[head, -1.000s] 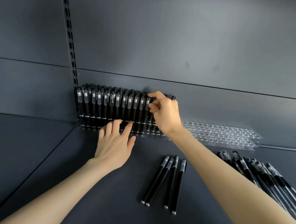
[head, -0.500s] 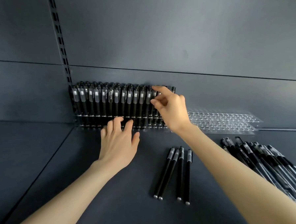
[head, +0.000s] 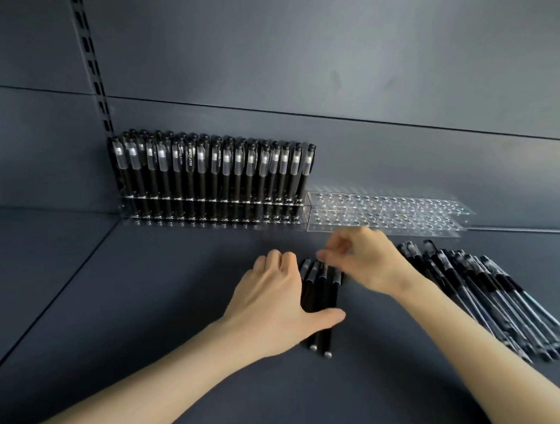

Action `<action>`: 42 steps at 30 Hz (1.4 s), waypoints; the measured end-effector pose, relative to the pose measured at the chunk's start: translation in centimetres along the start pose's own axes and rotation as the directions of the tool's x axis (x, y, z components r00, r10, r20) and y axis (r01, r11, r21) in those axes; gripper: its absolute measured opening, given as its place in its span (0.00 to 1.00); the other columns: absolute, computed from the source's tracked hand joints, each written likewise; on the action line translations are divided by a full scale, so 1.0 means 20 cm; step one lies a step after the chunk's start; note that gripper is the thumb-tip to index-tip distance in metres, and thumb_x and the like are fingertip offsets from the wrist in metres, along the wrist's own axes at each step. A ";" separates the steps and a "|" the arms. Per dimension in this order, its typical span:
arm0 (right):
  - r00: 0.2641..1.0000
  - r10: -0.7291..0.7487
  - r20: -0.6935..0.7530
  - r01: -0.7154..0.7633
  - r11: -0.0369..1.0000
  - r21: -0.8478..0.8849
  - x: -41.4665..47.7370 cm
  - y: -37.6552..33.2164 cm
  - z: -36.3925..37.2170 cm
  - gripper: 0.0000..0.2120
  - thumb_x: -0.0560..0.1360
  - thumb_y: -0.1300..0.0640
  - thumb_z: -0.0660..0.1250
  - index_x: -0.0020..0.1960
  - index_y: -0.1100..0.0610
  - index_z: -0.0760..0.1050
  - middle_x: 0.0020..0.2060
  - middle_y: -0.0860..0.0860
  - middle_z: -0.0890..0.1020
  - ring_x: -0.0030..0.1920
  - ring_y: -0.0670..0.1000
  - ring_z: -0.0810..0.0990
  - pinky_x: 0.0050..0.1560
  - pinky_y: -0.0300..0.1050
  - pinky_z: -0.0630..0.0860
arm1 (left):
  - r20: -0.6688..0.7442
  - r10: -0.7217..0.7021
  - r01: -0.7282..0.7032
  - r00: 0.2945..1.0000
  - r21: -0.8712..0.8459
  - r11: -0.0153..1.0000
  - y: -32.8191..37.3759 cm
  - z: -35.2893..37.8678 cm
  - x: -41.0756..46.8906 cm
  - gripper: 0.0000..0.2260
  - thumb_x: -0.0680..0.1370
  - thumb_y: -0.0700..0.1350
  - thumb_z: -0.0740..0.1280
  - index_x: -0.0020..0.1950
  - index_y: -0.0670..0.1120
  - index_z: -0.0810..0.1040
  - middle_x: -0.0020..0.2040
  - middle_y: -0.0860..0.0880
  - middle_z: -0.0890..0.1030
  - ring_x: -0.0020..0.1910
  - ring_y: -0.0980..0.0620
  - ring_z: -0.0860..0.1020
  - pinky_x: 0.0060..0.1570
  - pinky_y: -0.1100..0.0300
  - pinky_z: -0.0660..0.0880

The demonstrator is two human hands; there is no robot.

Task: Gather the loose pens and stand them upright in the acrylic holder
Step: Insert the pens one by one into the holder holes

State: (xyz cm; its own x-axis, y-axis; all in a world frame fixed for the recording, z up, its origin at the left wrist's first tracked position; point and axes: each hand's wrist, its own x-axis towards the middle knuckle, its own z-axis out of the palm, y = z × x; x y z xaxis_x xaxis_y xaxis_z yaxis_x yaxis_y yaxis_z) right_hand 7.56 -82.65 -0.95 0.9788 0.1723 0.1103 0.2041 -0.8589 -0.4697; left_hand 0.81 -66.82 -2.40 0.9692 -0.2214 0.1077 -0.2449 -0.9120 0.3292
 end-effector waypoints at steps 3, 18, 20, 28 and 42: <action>0.999 -0.012 0.043 0.010 0.999 0.040 -0.02 0.01 0.02 0.10 0.74 0.50 0.70 0.48 0.56 0.77 0.35 0.46 0.77 0.34 0.48 0.75 0.42 0.42 0.75 | 0.024 -0.040 0.041 0.999 -0.060 0.997 0.00 -0.01 0.03 0.31 0.72 0.64 0.65 0.64 0.44 0.66 0.60 0.49 0.70 0.60 0.50 0.69 0.57 0.55 0.71; 0.989 -0.069 0.129 -0.028 0.774 0.632 -0.03 -0.02 0.06 0.14 0.70 0.65 0.73 0.54 0.56 0.77 0.47 0.50 0.81 0.43 0.46 0.79 0.46 0.30 0.74 | 0.164 -0.117 0.145 0.979 -0.169 0.975 -0.11 -0.08 0.12 0.12 0.73 0.48 0.67 0.38 0.43 0.67 0.33 0.49 0.68 0.32 0.49 0.65 0.32 0.57 0.61; 0.989 -0.091 0.116 -0.019 0.701 0.713 -0.04 -0.03 0.06 0.15 0.70 0.66 0.72 0.54 0.56 0.76 0.48 0.51 0.80 0.44 0.46 0.80 0.48 0.32 0.76 | 0.179 -0.088 0.128 0.980 -0.229 0.965 -0.13 -0.09 0.12 0.14 0.75 0.47 0.65 0.36 0.44 0.63 0.31 0.50 0.65 0.31 0.50 0.63 0.32 0.57 0.60; 1.000 -0.015 0.000 0.008 0.508 0.861 -0.04 -0.12 0.08 0.13 0.72 0.61 0.71 0.55 0.59 0.75 0.40 0.49 0.79 0.38 0.45 0.79 0.40 0.37 0.77 | 0.167 0.014 0.103 0.986 -0.668 0.737 -0.15 -0.13 0.09 0.15 0.81 0.49 0.59 0.57 0.39 0.76 0.49 0.43 0.79 0.46 0.52 0.75 0.56 0.53 0.73; 0.969 -0.050 -0.244 0.241 0.435 0.868 0.11 -0.31 -0.03 0.10 0.73 0.64 0.70 0.50 0.56 0.71 0.34 0.51 0.79 0.33 0.48 0.79 0.38 0.39 0.78 | -0.126 -0.072 -0.090 0.989 -0.921 0.379 -0.20 -0.18 0.17 0.08 0.81 0.45 0.59 0.53 0.43 0.75 0.36 0.45 0.82 0.32 0.50 0.78 0.29 0.61 0.74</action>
State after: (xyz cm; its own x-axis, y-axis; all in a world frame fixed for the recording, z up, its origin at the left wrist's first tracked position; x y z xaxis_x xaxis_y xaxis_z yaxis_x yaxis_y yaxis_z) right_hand 8.51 -77.22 2.80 0.9346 0.0920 0.3435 0.3361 0.0866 -0.9378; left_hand 5.08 -62.75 0.00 0.9734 -0.1098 0.2009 -0.2030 -0.0075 0.9792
